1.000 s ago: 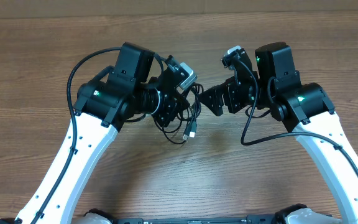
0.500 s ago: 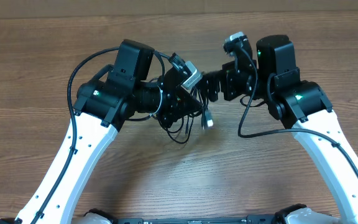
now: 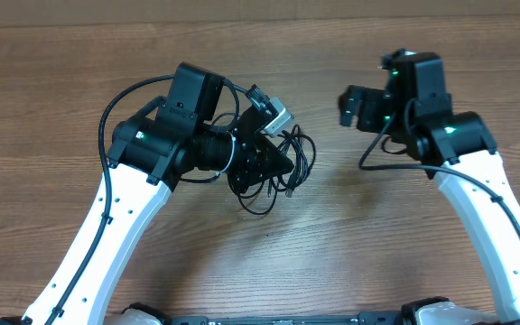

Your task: Untangle cables

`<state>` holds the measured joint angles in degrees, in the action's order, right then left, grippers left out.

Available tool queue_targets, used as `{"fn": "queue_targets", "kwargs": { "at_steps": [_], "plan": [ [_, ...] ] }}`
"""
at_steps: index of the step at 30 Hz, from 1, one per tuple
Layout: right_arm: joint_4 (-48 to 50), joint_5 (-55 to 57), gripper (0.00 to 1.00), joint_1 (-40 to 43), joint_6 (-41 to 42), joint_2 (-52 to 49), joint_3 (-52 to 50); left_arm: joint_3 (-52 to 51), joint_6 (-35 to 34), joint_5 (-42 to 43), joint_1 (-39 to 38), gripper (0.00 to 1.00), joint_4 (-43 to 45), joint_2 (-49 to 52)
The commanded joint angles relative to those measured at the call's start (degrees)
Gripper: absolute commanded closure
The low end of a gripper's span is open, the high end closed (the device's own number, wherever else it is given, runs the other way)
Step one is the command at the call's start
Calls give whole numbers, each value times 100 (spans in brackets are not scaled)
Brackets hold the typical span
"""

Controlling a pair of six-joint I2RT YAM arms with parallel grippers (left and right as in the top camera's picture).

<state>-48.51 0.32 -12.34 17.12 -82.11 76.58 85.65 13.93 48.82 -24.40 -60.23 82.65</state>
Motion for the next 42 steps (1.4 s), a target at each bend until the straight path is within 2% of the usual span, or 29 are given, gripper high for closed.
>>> {"fn": "queue_targets", "kwargs": {
  "at_steps": [1, 8, 11, 14, 22, 24, 29, 35, 38, 42],
  "plan": [
    [-221, 57, 0, 216, 37, -11, 39, 74, -20, -304, -26, 96, 26, -26],
    [-577, -2302, 0, 271, -1676, -11, 39, 74, -101, -758, -26, 96, 208, -26],
    [-706, -3285, 0, 271, -2210, -11, 39, 74, -422, -1338, -28, 96, 293, -26],
    [-691, -3960, 0, 271, -2590, -11, 39, 74, -520, -1432, -28, 96, 378, -26],
    [-409, -4577, 0, 271, -2664, -11, 39, 74, -1119, -1419, -39, 96, 761, -26],
    [-284, -4673, 0, 258, -2664, -11, 39, 74, -1292, -1128, -50, 96, 916, -26],
    [131, -4690, 0, 175, -2662, -22, 39, 74, -1287, 94, -125, 96, 1316, -26],
    [691, -4478, 0, 136, -2568, -133, 39, 74, -1287, 527, -505, 96, 1545, -26],
    [798, -3338, 0, 138, -1770, -275, 39, 74, -1285, 527, -656, 96, 1534, -26],
    [494, -1172, 0, 223, -542, -450, 39, 74, -1285, 525, -664, 96, 1453, -26]
  ]
}}
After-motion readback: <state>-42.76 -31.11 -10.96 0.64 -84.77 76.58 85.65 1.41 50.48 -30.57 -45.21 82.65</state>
